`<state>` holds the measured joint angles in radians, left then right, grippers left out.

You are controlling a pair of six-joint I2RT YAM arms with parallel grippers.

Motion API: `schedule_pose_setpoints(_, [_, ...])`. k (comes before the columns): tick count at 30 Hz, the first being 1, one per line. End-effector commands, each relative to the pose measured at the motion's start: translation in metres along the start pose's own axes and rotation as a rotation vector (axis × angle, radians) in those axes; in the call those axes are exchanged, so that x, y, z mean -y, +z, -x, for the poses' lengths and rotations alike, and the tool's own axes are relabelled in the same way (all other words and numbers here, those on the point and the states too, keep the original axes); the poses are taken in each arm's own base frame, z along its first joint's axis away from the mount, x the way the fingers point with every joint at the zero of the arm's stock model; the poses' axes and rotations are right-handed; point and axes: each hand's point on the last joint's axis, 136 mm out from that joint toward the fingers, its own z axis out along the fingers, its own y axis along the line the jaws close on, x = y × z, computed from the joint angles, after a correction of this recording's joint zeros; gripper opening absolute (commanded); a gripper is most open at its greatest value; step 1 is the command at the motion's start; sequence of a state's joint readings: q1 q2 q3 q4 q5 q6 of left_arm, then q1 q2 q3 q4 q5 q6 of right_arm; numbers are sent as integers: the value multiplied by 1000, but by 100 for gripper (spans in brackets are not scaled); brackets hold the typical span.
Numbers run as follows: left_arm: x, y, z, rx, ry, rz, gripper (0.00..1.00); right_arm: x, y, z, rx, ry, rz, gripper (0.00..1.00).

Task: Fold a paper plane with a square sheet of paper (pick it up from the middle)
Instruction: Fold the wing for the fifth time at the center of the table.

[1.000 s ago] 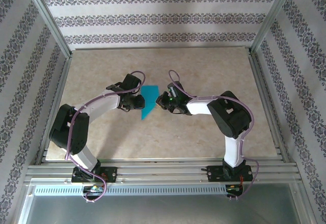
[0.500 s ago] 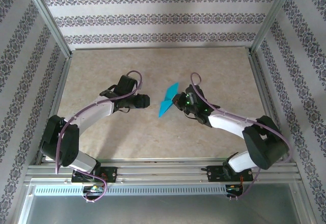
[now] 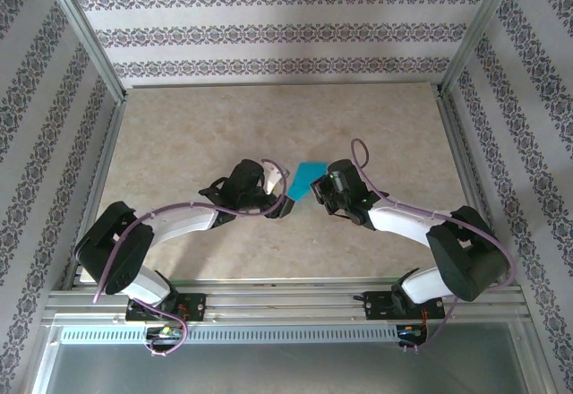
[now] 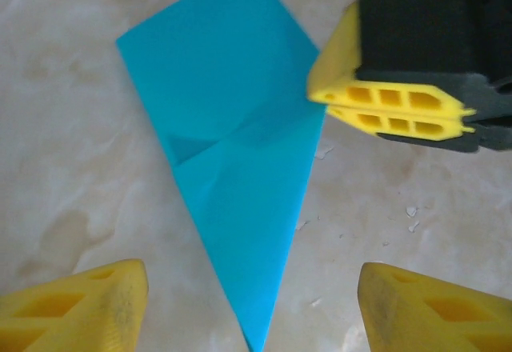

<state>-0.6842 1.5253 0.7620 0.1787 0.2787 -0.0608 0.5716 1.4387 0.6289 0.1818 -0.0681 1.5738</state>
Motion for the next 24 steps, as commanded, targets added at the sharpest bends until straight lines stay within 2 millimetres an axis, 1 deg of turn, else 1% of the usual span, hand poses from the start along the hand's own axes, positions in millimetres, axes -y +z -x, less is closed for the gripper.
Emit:
schedule_pose_setpoints(1, [16, 7, 20, 128, 267, -34, 71, 8, 4, 1, -4, 97, -37, 0])
schedule_pose_setpoints(9, [24, 37, 4, 72, 407, -58, 70, 7, 8, -1, -15, 120, -52, 0])
schedule_pose_setpoints(13, [23, 49, -2, 56, 453, -31, 65, 8, 10, -2, -26, 137, -59, 0])
schedule_pose_setpoints(19, [12, 54, -1, 89, 492, 50, 54, 8, 10, -3, -43, 153, -63, 0])
schedule_pose_setpoints(24, [8, 58, -7, 75, 521, 70, 51, 8, 11, -4, -58, 171, -65, 0])
